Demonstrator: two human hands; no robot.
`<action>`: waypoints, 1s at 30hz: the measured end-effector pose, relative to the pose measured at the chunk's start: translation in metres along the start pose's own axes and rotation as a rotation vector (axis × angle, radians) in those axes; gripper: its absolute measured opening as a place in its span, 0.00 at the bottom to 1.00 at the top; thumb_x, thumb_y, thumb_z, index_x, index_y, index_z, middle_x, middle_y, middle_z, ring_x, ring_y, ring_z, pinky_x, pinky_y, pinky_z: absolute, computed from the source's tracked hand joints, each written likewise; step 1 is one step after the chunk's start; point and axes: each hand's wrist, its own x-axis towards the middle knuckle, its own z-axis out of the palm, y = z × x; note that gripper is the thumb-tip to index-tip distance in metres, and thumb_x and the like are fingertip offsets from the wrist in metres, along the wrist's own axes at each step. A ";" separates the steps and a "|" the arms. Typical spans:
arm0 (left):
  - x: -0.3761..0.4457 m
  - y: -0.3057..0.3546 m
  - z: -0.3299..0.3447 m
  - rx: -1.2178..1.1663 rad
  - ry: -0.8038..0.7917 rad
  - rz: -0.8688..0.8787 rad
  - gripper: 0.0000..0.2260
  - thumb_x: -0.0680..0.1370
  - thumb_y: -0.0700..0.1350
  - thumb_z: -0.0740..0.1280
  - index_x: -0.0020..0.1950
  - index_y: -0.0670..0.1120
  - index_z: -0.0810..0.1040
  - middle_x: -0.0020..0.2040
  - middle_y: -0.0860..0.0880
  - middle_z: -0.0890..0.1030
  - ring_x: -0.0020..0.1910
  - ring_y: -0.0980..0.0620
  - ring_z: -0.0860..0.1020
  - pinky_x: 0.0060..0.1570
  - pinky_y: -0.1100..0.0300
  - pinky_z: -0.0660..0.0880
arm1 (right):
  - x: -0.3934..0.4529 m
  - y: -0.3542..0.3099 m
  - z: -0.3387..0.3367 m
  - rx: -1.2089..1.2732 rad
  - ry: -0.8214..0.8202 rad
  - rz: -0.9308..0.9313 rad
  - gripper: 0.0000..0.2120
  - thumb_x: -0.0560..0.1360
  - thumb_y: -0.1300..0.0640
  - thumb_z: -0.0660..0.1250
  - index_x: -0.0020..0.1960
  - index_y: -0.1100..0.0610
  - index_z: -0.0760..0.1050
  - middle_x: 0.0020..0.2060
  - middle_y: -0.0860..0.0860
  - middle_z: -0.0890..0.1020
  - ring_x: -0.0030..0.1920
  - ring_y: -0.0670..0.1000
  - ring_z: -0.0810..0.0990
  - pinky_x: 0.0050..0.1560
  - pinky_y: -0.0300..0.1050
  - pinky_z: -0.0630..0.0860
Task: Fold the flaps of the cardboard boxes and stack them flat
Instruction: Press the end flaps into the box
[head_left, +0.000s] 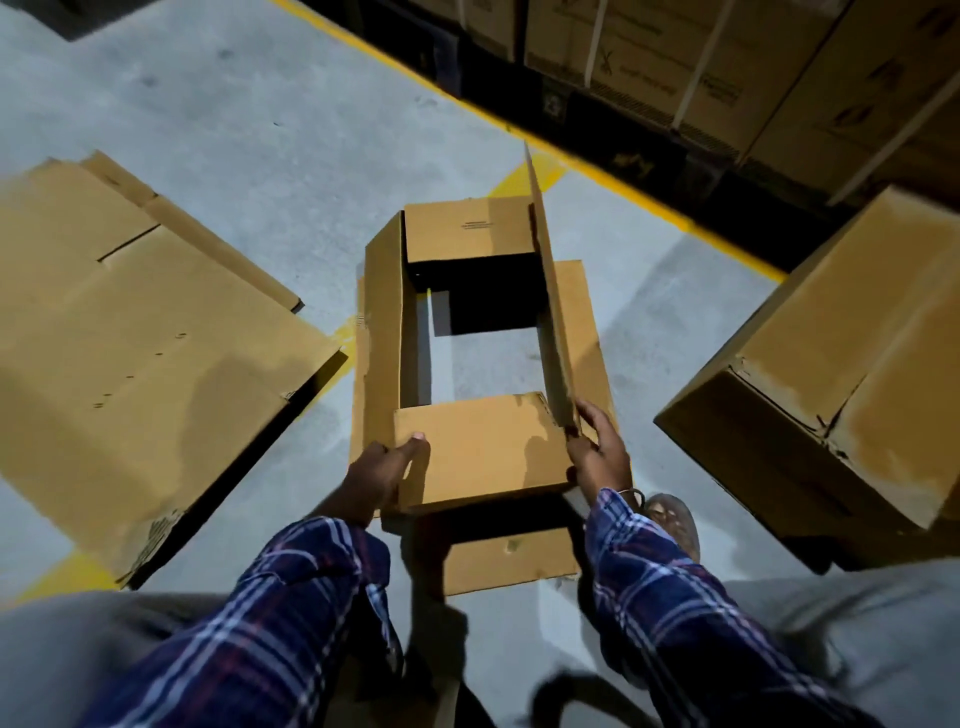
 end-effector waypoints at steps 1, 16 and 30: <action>-0.004 0.003 -0.003 0.073 0.020 0.036 0.42 0.70 0.75 0.69 0.69 0.42 0.73 0.62 0.43 0.79 0.57 0.41 0.79 0.48 0.51 0.78 | -0.001 -0.003 -0.004 0.046 0.052 0.030 0.23 0.78 0.65 0.64 0.66 0.43 0.76 0.64 0.46 0.79 0.62 0.55 0.78 0.62 0.58 0.78; -0.008 0.007 0.014 0.554 0.090 0.184 0.21 0.83 0.57 0.64 0.67 0.43 0.67 0.64 0.39 0.78 0.60 0.39 0.78 0.59 0.45 0.78 | 0.060 -0.007 -0.047 -1.143 0.197 -0.110 0.39 0.73 0.67 0.69 0.79 0.50 0.59 0.82 0.51 0.51 0.82 0.59 0.44 0.80 0.63 0.50; 0.020 0.026 0.033 -0.019 -0.062 0.067 0.48 0.71 0.76 0.64 0.83 0.63 0.42 0.83 0.44 0.57 0.79 0.34 0.61 0.71 0.34 0.66 | 0.091 -0.004 0.016 -0.568 -0.110 0.282 0.49 0.67 0.19 0.57 0.75 0.52 0.66 0.70 0.55 0.75 0.66 0.63 0.75 0.68 0.62 0.72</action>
